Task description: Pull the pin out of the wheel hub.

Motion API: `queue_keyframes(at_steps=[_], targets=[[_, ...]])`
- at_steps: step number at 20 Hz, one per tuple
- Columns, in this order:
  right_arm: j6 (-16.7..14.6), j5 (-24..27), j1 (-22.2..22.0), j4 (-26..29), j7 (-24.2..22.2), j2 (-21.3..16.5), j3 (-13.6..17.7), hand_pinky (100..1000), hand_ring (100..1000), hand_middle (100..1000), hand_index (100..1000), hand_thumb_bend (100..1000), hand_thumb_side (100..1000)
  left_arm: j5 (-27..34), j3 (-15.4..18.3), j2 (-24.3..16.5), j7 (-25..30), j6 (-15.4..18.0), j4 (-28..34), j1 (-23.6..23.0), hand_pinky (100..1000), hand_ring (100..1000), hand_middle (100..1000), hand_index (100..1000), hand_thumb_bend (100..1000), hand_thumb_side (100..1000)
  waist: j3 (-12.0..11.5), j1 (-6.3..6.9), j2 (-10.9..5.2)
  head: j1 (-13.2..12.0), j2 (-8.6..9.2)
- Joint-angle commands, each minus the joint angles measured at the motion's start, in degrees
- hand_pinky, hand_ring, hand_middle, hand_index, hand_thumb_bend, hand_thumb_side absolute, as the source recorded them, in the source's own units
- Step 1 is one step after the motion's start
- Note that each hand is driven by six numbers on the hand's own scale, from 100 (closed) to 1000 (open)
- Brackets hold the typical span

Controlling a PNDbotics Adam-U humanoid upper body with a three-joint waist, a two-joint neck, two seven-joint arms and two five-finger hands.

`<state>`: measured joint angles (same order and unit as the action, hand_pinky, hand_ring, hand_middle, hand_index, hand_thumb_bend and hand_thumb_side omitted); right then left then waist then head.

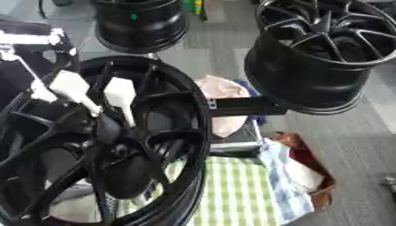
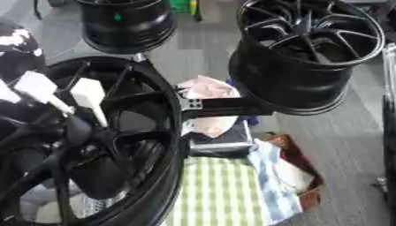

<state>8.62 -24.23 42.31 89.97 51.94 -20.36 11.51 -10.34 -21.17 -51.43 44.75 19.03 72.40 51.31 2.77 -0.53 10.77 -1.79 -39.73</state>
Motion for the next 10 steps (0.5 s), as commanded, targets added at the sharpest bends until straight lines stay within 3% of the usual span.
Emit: queue_keyframes(at_steps=[1, 10], targets=[[-0.1, 0.3, 0.8, 1.3, 0.0, -0.8, 0.6, 733, 777, 689, 804, 100, 690, 0.7, 2.5, -2.4, 5.6, 5.4, 1.0, 1.9, 602, 430, 256, 396, 547, 100, 0.0, -0.01, -1.28, 0.2, 0.37], [0.0, 0.2, 0.5, 1.4, 0.0, -1.2, 0.8, 733, 777, 689, 804, 100, 692, 3.5, 11.9, -4.8, 0.0, 0.6, -1.0, 3.7, 585, 414, 235, 386, 535, 100, -0.5, 0.04, -1.32, 1.0, 0.12]])
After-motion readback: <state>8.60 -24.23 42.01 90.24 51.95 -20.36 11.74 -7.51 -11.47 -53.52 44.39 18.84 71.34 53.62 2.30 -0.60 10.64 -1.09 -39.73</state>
